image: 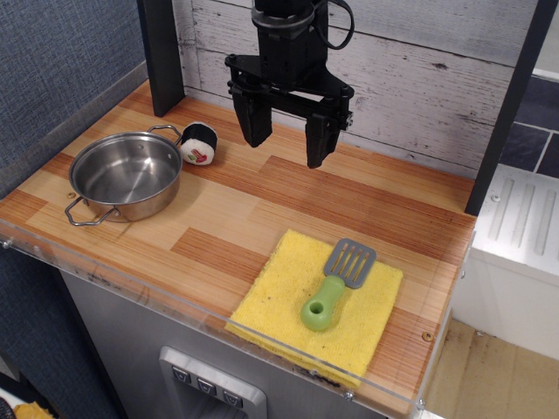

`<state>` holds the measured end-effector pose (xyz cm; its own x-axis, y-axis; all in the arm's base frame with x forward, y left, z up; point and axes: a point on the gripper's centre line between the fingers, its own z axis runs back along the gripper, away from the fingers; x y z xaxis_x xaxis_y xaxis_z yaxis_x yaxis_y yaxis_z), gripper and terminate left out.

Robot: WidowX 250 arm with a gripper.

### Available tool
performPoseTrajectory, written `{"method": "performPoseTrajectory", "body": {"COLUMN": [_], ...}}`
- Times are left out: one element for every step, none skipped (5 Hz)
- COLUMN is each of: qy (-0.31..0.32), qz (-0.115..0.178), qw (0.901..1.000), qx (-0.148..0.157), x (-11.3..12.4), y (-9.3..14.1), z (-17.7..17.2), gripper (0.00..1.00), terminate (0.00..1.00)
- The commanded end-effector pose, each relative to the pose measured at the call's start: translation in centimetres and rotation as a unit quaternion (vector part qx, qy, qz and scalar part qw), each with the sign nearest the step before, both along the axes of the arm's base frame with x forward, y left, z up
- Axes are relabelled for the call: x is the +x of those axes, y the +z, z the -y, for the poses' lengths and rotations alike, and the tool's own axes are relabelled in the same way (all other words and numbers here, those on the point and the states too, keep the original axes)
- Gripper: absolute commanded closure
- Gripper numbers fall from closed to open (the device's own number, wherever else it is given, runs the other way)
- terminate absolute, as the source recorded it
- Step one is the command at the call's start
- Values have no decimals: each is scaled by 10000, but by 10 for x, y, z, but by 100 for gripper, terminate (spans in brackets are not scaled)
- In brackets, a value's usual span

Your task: Place the pot behind the yellow cloth and spatula.

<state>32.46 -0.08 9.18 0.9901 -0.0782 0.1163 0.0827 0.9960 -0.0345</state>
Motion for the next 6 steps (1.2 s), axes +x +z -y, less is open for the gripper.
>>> {"method": "performPoseTrajectory", "body": {"qy": [0, 113, -80, -155, -104, -101], "qz": [0, 86, 348, 347, 264, 142], "qw": [10000, 9999, 9993, 9993, 9994, 9991], "qx": [0, -88, -139, 36, 195, 377], "x": [0, -18, -38, -52, -57, -51], "y": [0, 2, 10, 12, -2, -20], "z": [0, -28, -58, -75, -85, -94], "gripper": [0, 0, 0, 0, 0, 0], "terminate": [0, 0, 0, 0, 0, 0]}}
